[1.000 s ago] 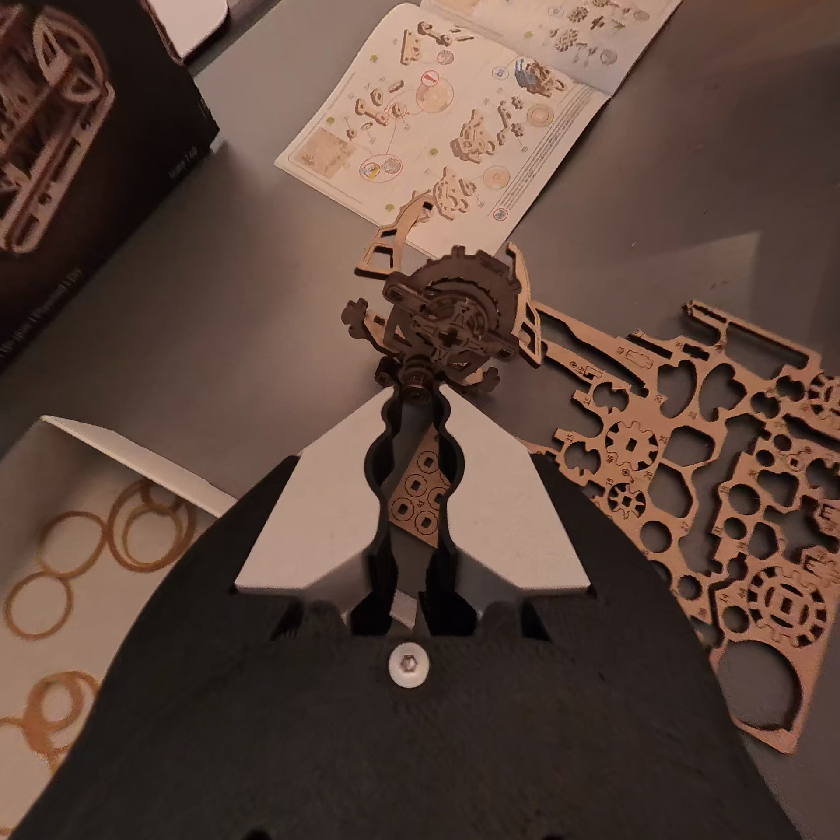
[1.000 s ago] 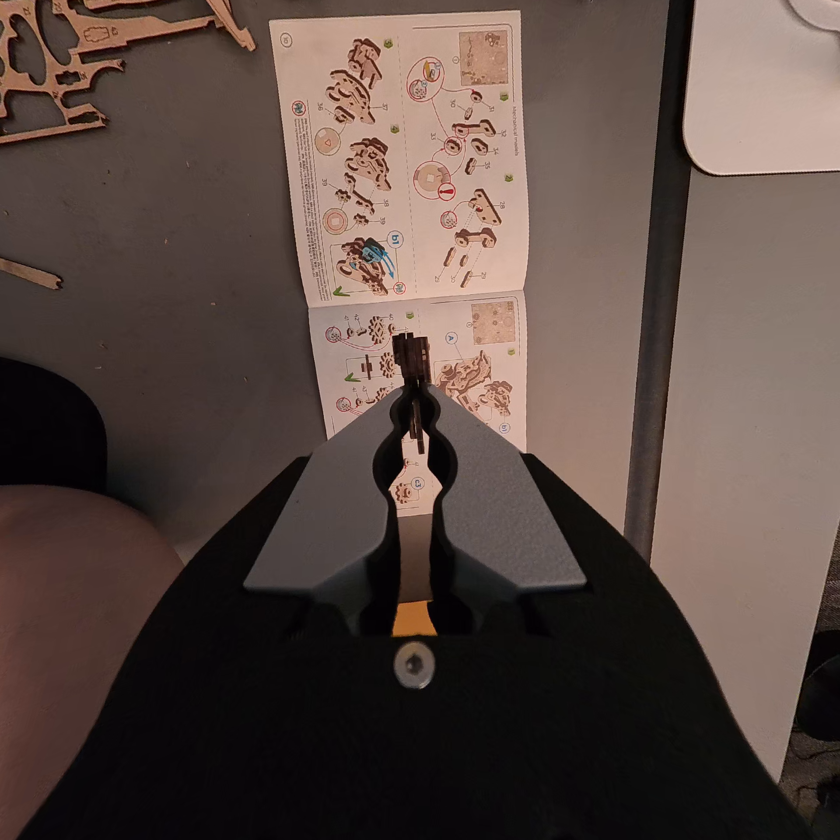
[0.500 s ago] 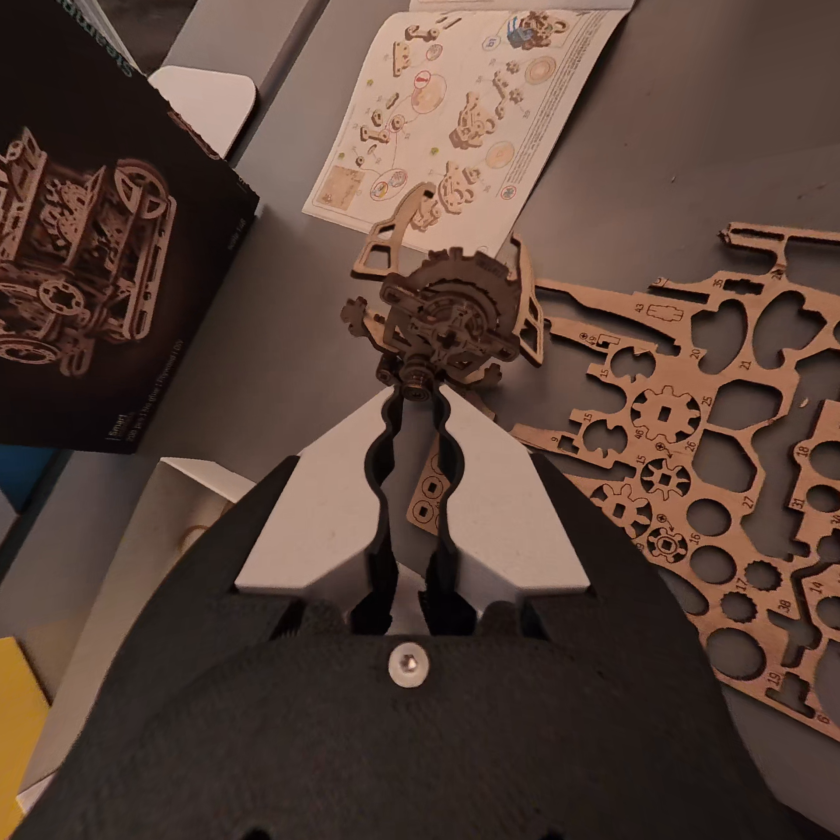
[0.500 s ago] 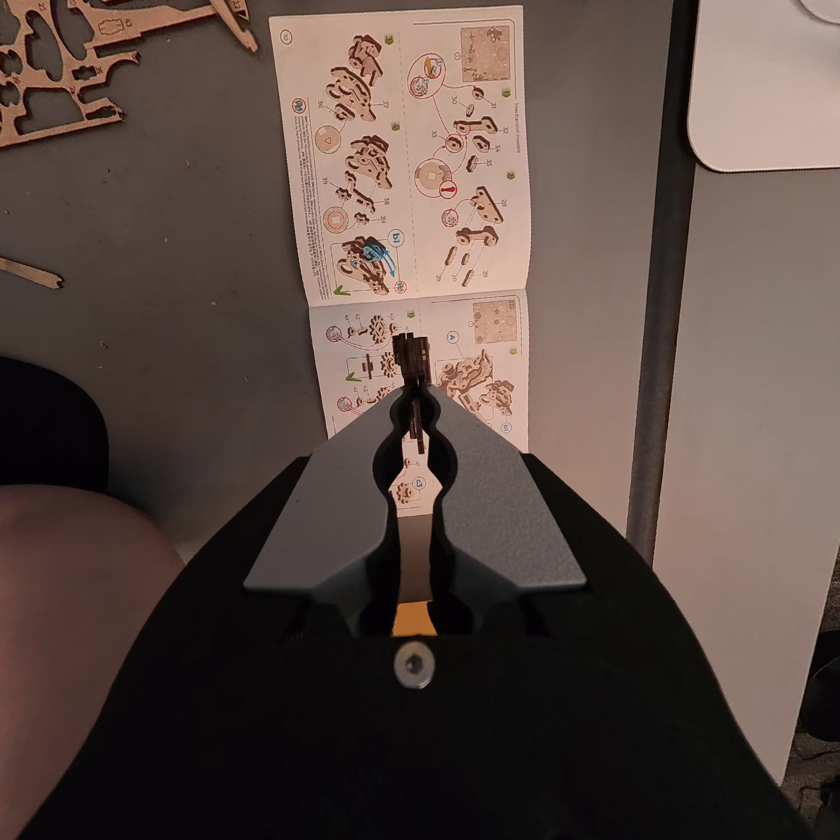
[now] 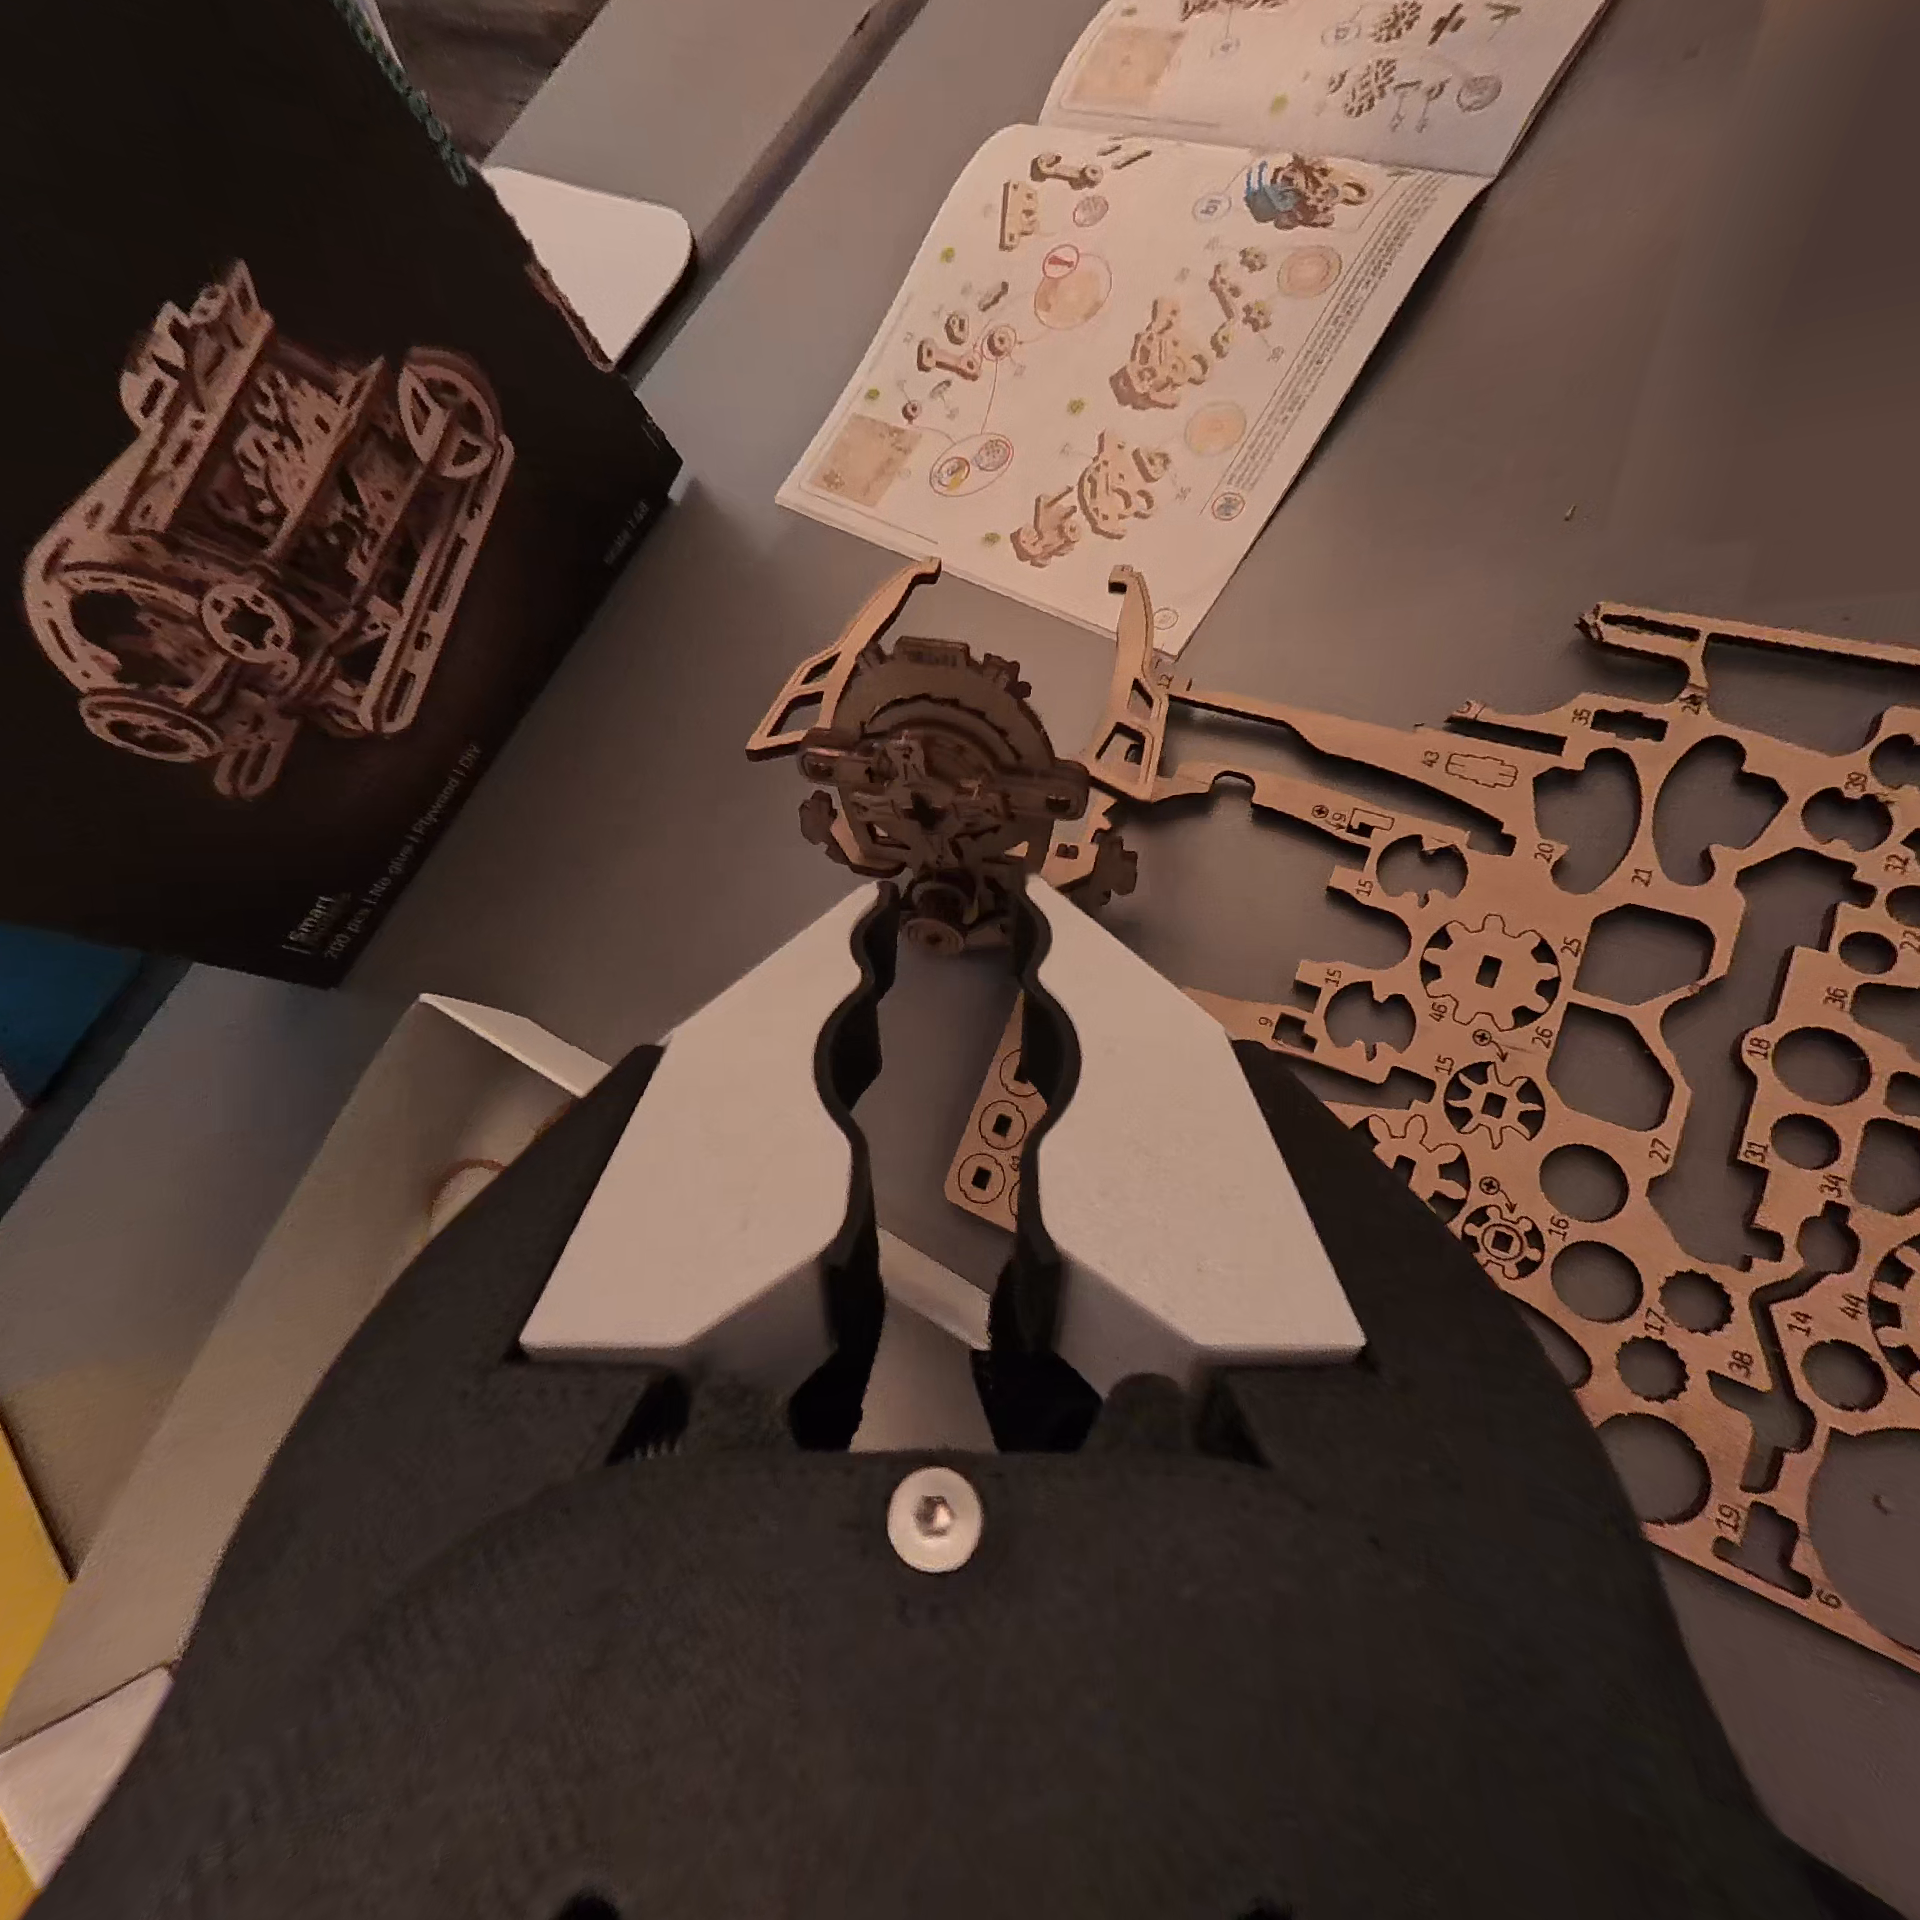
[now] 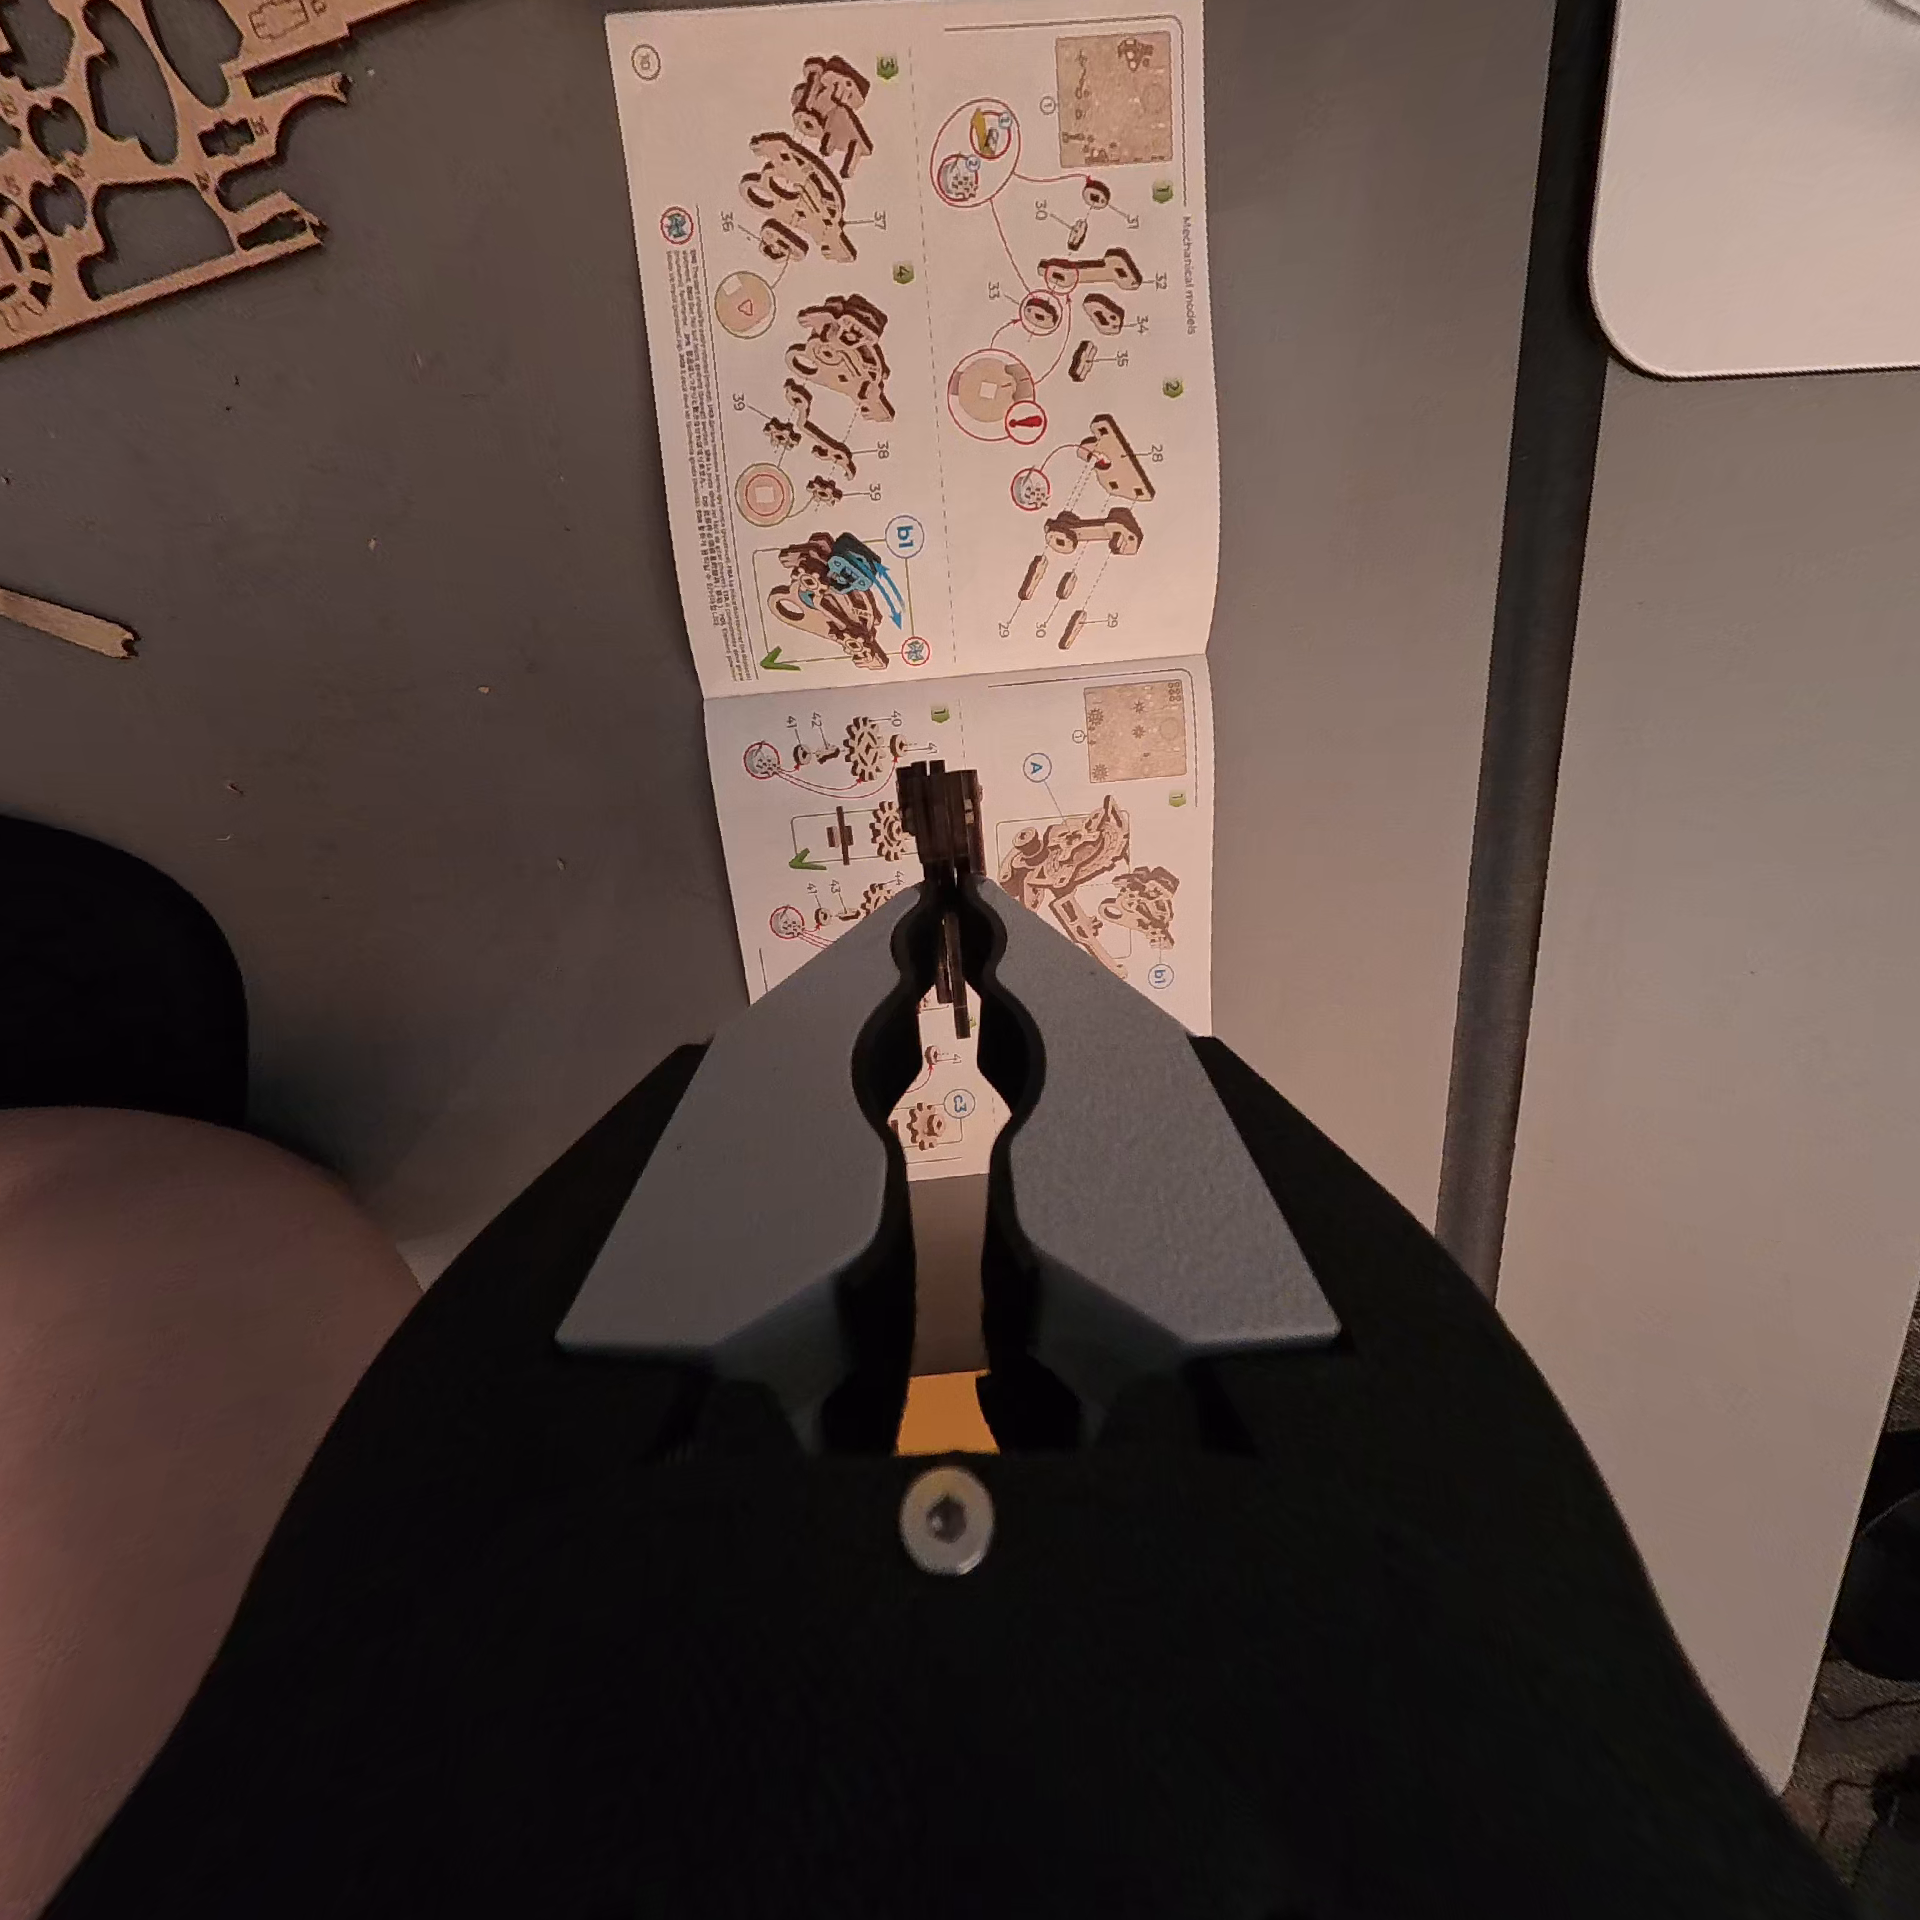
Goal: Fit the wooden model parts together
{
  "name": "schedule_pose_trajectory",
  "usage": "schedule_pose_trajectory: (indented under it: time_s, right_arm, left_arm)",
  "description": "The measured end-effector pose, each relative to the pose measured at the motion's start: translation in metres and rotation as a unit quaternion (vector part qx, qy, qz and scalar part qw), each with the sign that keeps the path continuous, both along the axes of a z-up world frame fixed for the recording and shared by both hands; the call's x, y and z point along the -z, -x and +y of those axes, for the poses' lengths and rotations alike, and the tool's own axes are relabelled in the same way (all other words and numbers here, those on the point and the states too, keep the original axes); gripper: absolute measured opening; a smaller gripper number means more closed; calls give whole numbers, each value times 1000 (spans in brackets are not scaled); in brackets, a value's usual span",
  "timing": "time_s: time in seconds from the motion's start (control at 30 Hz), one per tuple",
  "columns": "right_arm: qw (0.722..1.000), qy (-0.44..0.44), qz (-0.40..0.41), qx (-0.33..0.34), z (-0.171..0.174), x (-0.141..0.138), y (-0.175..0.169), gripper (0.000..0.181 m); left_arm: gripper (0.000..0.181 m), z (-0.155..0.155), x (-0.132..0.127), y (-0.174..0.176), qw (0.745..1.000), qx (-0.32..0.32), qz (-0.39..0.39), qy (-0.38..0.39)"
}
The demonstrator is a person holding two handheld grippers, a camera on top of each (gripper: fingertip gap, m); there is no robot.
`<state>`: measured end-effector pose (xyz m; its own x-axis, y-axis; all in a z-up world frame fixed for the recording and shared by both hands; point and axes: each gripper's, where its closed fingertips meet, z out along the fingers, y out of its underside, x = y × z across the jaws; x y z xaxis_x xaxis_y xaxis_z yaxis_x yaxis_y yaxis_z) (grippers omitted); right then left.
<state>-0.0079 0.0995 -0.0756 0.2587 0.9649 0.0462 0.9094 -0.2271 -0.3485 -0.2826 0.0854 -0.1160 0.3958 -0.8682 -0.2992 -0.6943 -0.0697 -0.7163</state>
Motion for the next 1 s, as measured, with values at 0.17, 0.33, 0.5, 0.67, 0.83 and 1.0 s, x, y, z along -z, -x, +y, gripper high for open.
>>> schedule_pose_trajectory:
  time_s: [0.17, 0.33, 0.5, 0.67, 0.83, 1.0]
  right_arm:
    - [1000, 1, -1, -2, 0, 0, 1, 2]
    - [1000, 2, -3, -4, 0, 1, 3, 2]
    - [1000, 3, -5, -6, -1, 2, 3, 2]
    - [1000, 5, -8, -7, -1, 3, 4, 2]
    - [1000, 4, -6, -8, -1, 2, 5, 2]
    - [1000, 4, -6, -7, -1, 2, 4, 2]
  left_arm:
    - [18, 4, 11, 3, 1000, -13, 12, 26]
    - [11, 3, 13, 2, 999, -8, 11, 37]
    - [12, 8, 12, 3, 997, 10, 62, -54]
    - [12, 5, 7, -4, 990, 24, 84, -106]
    - [11, 4, -1, -5, 999, 3, 13, -32]
    - [35, 8, 2, 6, 1000, -29, -5, 8]
